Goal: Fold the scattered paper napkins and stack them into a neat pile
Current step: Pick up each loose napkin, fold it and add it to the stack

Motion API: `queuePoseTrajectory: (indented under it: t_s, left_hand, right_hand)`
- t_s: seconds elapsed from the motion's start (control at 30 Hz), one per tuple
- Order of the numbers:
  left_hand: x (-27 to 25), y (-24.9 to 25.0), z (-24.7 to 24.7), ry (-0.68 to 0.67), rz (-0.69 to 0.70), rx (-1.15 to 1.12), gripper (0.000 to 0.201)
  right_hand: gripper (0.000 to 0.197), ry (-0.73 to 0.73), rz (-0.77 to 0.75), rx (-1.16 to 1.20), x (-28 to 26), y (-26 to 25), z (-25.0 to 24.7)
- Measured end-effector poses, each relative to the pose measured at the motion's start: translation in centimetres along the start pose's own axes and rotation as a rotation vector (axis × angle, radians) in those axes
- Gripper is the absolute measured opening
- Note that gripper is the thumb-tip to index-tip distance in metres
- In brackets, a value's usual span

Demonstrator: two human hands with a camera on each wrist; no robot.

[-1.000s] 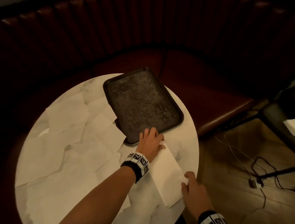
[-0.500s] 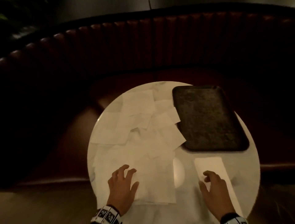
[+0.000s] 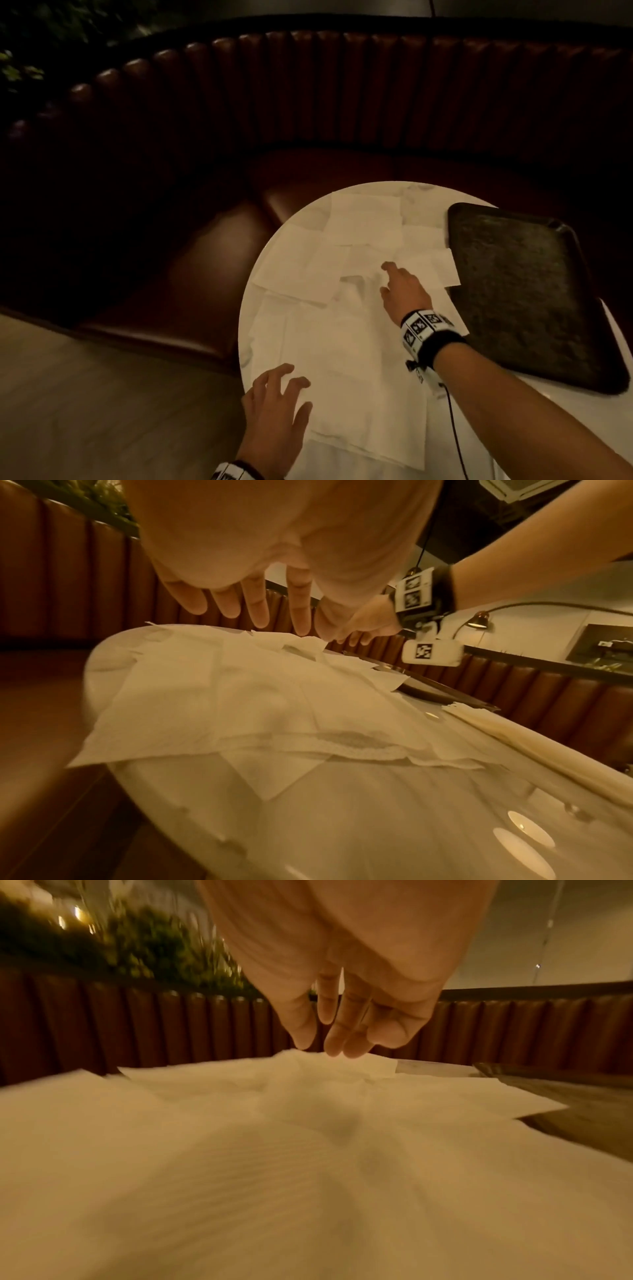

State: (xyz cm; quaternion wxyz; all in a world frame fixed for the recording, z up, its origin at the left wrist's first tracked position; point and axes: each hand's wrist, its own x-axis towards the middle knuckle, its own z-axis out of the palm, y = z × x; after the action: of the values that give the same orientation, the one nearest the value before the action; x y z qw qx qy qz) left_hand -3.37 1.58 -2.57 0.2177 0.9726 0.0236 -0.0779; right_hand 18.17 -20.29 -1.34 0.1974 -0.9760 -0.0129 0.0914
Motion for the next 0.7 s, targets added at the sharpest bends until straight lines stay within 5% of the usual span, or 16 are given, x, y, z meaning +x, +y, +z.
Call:
queuePoseTrajectory:
  t_s: [0.17, 0.43, 0.57, 0.7]
  left_hand:
    - [-1.5, -2.1, 0.3, 0.047, -0.025, 0.001, 0.063]
    - [-0.8, -1.4, -1.0, 0.166, 0.001, -0.151, 0.017]
    - [1.6, 4.2, -2.7, -0.044, 0.045, -0.590, 0.015]
    - [3.8, 10.2, -4.1, -0.082, -0.135, -1.005, 0.052]
  right_hand:
    - [0.038, -0.046, -0.067, -0.223, 3.8, 0.1, 0.8]
    - [0.016, 0.259, -0.183, 0.016, 0.2, 1.5, -3.8]
    - [0.008, 0.507, -0.337, 0.002, -5.6, 1.5, -7.5]
    - [0.008, 0.551, -0.370, 0.002, -12.2, 1.1, -8.6]
